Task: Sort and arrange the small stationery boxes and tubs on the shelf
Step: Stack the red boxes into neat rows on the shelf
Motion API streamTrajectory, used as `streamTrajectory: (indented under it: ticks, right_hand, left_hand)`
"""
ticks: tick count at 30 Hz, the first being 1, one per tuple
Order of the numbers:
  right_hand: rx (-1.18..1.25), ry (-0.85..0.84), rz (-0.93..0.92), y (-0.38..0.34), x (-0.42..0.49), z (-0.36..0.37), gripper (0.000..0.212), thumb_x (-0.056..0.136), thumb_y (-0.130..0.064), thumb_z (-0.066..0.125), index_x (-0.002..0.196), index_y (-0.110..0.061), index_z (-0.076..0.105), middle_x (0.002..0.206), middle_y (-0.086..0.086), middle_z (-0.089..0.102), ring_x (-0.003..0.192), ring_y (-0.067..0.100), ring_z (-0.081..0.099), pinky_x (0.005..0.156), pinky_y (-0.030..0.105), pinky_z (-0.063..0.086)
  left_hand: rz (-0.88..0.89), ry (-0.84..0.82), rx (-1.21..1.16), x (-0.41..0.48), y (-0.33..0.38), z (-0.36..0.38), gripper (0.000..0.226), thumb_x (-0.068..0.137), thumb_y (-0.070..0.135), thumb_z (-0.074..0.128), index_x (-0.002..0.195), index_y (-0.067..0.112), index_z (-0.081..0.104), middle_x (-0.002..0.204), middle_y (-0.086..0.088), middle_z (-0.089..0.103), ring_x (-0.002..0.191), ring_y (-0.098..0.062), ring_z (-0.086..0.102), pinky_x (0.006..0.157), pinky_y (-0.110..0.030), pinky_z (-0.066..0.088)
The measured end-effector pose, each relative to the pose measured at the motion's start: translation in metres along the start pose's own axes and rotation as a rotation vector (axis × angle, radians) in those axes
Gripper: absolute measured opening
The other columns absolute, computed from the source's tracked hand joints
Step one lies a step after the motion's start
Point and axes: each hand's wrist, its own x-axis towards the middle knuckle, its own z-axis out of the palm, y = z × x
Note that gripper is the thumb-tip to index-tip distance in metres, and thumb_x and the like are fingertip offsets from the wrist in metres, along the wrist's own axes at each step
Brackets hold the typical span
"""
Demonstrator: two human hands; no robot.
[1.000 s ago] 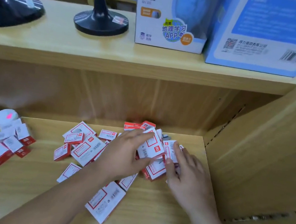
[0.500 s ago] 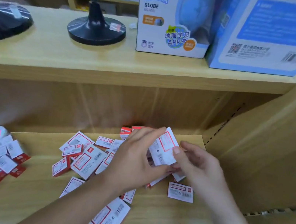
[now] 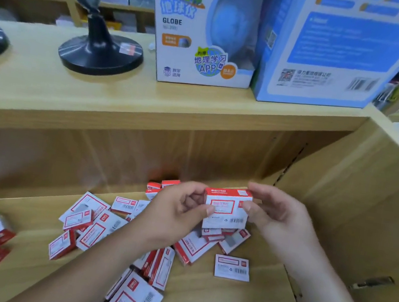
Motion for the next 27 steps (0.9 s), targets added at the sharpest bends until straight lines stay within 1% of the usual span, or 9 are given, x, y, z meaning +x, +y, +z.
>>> streamTrajectory:
  ticks: [4,10,12,14,17,19,21,24,27]
  right_hand:
    - [0.118,0.034,0.094,0.009,0.0,0.005,0.026,0.095,-0.001,0.064,0.112,-0.019,0.071,0.103,0.0,0.078,0.096,0.019,0.074,0.081,0.037,0.061]
    - [0.137,-0.015,0.138,0.01,-0.005,0.007,0.029,0.095,-0.009,0.065,0.123,-0.017,0.068,0.102,-0.003,0.078,0.095,0.013,0.075,0.076,0.03,0.061]
    - [0.142,0.01,0.146,0.011,-0.008,0.01,0.026,0.096,-0.015,0.065,0.121,-0.016,0.069,0.1,-0.004,0.078,0.094,0.013,0.075,0.079,0.035,0.062]
    - [0.161,0.065,0.136,0.009,-0.012,0.012,0.021,0.096,-0.028,0.063,0.111,-0.017,0.074,0.096,-0.001,0.079,0.09,0.016,0.076,0.084,0.042,0.061]
    - [0.328,0.002,0.204,0.002,-0.015,0.014,0.038,0.094,-0.045,0.059,0.107,-0.012,0.074,0.093,0.012,0.078,0.087,0.028,0.076,0.081,0.042,0.061]
    - [0.431,-0.035,0.213,-0.001,-0.015,0.015,0.036,0.089,-0.035,0.067,0.112,-0.008,0.071,0.095,0.017,0.077,0.088,0.031,0.076,0.078,0.038,0.062]
    - [0.49,-0.008,0.194,-0.001,-0.015,0.016,0.033,0.086,-0.017,0.071,0.118,-0.008,0.067,0.096,0.017,0.077,0.088,0.03,0.075,0.077,0.034,0.063]
    - [0.489,-0.005,0.149,0.002,-0.019,0.015,0.033,0.091,0.009,0.06,0.117,-0.011,0.065,0.099,0.016,0.077,0.092,0.03,0.075,0.079,0.037,0.062]
    - [0.464,-0.052,0.12,0.001,-0.023,0.012,0.035,0.092,0.01,0.058,0.119,-0.011,0.064,0.104,0.016,0.076,0.097,0.033,0.074,0.084,0.044,0.058]
  left_hand:
    - [-0.061,-0.007,-0.102,-0.003,0.005,0.001,0.015,0.101,0.018,0.062,0.113,0.016,0.07,0.094,0.006,0.079,0.085,-0.008,0.074,0.07,-0.023,0.058]
    - [-0.055,-0.005,-0.175,-0.01,0.003,0.0,0.018,0.102,0.021,0.06,0.117,0.019,0.069,0.103,0.004,0.078,0.096,-0.014,0.074,0.077,-0.026,0.059]
    - [-0.022,0.034,-0.179,-0.013,0.004,0.002,0.019,0.099,0.021,0.064,0.118,0.024,0.068,0.106,0.007,0.076,0.099,-0.015,0.073,0.081,-0.031,0.06]
    - [0.116,0.123,0.001,-0.016,0.0,0.002,0.024,0.097,0.022,0.069,0.119,0.03,0.068,0.109,0.012,0.071,0.101,-0.015,0.07,0.086,-0.035,0.059]
    - [0.461,0.255,0.448,-0.022,-0.004,0.003,0.033,0.093,0.016,0.071,0.124,0.026,0.069,0.12,0.018,0.062,0.11,-0.003,0.062,0.091,-0.018,0.05]
    - [0.582,0.268,0.545,-0.025,-0.008,0.006,0.031,0.094,0.016,0.069,0.124,0.021,0.07,0.128,0.01,0.061,0.112,-0.003,0.061,0.091,-0.014,0.046]
    - [0.594,0.242,0.495,-0.029,-0.013,0.01,0.029,0.093,0.01,0.07,0.121,0.018,0.073,0.135,0.004,0.058,0.107,-0.006,0.064,0.086,-0.015,0.049]
    - [0.494,0.239,0.351,-0.033,-0.017,0.007,0.029,0.093,0.001,0.069,0.116,0.018,0.076,0.135,0.006,0.056,0.111,-0.008,0.065,0.087,-0.015,0.049]
    - [0.322,0.287,0.253,-0.034,-0.012,0.004,0.031,0.097,0.016,0.067,0.125,0.029,0.068,0.132,0.016,0.058,0.12,-0.008,0.061,0.092,-0.024,0.053]
